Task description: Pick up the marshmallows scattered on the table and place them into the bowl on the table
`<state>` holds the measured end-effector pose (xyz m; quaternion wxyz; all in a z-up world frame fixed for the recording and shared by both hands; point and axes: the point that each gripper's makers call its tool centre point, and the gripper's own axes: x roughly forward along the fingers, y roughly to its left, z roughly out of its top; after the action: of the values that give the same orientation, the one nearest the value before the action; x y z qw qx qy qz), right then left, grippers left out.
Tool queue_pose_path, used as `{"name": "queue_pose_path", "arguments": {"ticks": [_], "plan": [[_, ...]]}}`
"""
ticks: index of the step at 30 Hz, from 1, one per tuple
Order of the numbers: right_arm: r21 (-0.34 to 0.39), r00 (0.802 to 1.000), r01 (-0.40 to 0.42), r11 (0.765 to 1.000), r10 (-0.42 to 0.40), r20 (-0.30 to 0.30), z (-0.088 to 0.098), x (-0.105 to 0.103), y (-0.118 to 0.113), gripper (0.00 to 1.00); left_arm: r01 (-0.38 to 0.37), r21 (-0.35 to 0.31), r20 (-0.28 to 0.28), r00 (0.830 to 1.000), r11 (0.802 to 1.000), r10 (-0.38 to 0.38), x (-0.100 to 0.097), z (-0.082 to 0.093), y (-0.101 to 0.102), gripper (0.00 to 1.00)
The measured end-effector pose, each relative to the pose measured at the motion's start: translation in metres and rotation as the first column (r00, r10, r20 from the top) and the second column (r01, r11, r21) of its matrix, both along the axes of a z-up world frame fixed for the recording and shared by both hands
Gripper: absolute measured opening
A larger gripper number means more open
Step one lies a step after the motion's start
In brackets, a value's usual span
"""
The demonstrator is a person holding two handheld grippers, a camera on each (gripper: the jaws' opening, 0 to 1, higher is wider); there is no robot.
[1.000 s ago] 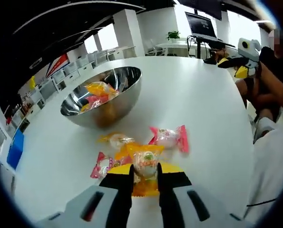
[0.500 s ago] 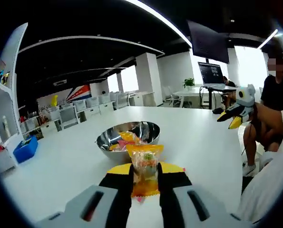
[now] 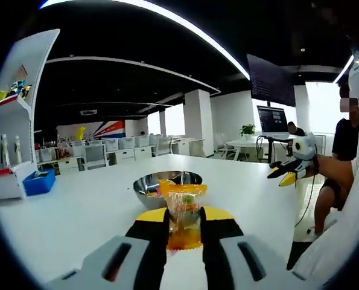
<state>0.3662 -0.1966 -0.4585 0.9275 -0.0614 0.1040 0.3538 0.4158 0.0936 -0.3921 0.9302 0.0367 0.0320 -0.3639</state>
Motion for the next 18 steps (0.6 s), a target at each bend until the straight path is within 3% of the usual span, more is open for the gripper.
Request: {"name": "queue_pose_path", "arguments": {"ticks": [5, 11, 17, 18], "plan": [[0.002, 1.000, -0.003, 1.000, 0.003, 0.004, 0.002, -0.001, 0.000, 0.38, -0.003, 0.008, 0.010, 1.000, 1.000, 0.003, -0.001, 0.002, -0.001, 0.22], [0.003, 1.000, 0.004, 1.000, -0.004, 0.001, 0.000, 0.001, -0.003, 0.38, -0.006, 0.033, 0.031, 1.000, 0.999, 0.005, 0.013, 0.017, -0.011, 0.22], [0.007, 1.000, 0.001, 1.000, -0.001, -0.003, -0.002, 0.002, -0.001, 0.38, 0.001, 0.020, 0.060, 0.998, 1.000, -0.002, 0.043, 0.039, -0.025, 0.22], [0.009, 1.000, 0.002, 1.000, -0.002, -0.004, -0.002, 0.002, -0.001, 0.38, -0.002, 0.023, 0.081, 0.997, 1.000, 0.001, 0.057, 0.047, -0.030, 0.22]]}}
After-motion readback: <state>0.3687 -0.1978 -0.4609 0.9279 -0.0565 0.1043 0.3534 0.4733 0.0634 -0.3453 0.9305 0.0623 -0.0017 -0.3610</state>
